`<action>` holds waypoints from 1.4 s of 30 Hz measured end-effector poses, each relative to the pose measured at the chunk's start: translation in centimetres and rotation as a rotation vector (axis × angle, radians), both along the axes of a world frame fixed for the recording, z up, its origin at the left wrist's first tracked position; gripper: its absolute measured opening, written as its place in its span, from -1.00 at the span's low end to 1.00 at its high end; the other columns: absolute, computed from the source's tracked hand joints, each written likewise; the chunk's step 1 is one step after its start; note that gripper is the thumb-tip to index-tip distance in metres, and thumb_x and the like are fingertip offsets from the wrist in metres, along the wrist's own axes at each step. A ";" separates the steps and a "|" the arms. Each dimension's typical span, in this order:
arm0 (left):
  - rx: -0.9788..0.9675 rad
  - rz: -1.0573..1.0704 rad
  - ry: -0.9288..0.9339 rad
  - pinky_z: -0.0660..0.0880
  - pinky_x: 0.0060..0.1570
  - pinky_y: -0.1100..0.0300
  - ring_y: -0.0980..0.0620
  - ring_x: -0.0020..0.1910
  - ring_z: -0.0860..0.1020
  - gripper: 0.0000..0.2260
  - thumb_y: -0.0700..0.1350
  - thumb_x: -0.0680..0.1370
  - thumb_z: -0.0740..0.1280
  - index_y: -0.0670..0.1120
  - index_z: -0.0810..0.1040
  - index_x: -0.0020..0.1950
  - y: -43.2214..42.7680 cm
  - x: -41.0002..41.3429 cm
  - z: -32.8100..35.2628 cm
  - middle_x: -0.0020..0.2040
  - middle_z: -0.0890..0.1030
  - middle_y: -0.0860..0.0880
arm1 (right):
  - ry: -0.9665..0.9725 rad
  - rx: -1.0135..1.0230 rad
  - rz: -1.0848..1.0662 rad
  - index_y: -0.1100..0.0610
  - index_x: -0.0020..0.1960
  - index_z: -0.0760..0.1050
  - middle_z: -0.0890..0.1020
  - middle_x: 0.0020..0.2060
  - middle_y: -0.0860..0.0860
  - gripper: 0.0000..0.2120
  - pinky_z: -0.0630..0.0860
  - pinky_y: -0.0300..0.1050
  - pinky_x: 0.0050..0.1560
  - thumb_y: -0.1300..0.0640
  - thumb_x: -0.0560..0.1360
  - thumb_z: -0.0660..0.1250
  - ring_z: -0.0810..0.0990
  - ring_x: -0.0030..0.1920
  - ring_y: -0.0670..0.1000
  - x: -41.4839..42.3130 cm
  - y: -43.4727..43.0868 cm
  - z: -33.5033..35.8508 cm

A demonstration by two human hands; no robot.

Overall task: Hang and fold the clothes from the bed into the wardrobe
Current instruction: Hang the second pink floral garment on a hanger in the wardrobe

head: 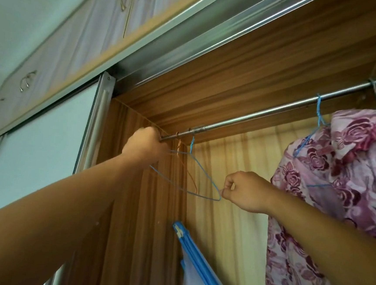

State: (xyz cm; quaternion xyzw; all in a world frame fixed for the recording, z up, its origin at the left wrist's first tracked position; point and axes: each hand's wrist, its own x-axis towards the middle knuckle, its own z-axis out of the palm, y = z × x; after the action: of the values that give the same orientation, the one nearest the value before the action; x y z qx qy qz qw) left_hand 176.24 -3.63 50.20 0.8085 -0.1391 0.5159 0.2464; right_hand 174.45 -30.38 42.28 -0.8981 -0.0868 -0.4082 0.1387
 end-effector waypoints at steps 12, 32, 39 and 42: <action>0.121 0.150 0.137 0.52 -0.26 0.09 -0.07 -0.20 0.60 -0.92 -0.16 0.54 0.33 -0.15 0.58 -0.04 0.8 2.4 0.0 -0.18 0.62 -0.08 | 0.037 0.011 -0.035 0.00 -0.13 0.54 0.59 -0.29 0.00 -0.83 0.60 -0.06 -0.28 -0.07 0.54 0.34 0.59 -0.37 0.07 0.4 -0.3 1.1; 0.312 0.241 0.046 0.48 -0.10 0.03 -0.12 -0.12 0.53 -0.76 -0.19 0.54 0.21 -0.09 0.57 0.16 -4.7 2.6 2.8 -0.20 0.46 -0.01 | 0.026 -0.048 -0.077 0.14 -0.02 0.60 0.63 -0.13 0.04 -0.68 0.55 -0.06 0.00 -0.12 0.58 0.31 0.61 -0.08 0.09 0.5 -1.7 0.6; 0.365 0.248 0.120 0.37 0.24 -0.13 -0.15 0.23 0.55 -0.71 -0.14 0.59 0.20 -0.06 0.53 0.29 -7.6 3.8 3.3 0.22 0.59 -0.06 | 0.030 -0.074 -0.152 0.09 0.00 0.59 0.53 -0.31 -0.08 -0.73 0.48 -0.12 -0.08 -0.12 0.58 0.31 0.57 -0.15 0.04 0.3 -5.1 -1.0; 0.441 0.273 0.119 0.15 0.35 -0.29 -0.12 0.31 0.49 -0.67 -0.10 0.60 0.16 -0.01 0.50 0.35 -7.6 4.1 3.0 0.30 0.56 0.00 | 0.056 -0.065 -0.182 0.07 0.00 0.59 0.54 -0.27 -0.08 -0.72 0.49 -0.12 -0.07 -0.14 0.58 0.31 0.56 -0.15 0.02 0.4 -6.4 -1.8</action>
State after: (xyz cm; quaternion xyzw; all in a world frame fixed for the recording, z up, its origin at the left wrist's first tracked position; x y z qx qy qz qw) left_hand 180.33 -11.18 53.17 0.8828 -0.1231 0.4533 -0.0002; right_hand 174.81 -36.79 40.51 -0.9174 -0.0141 -0.3907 0.0745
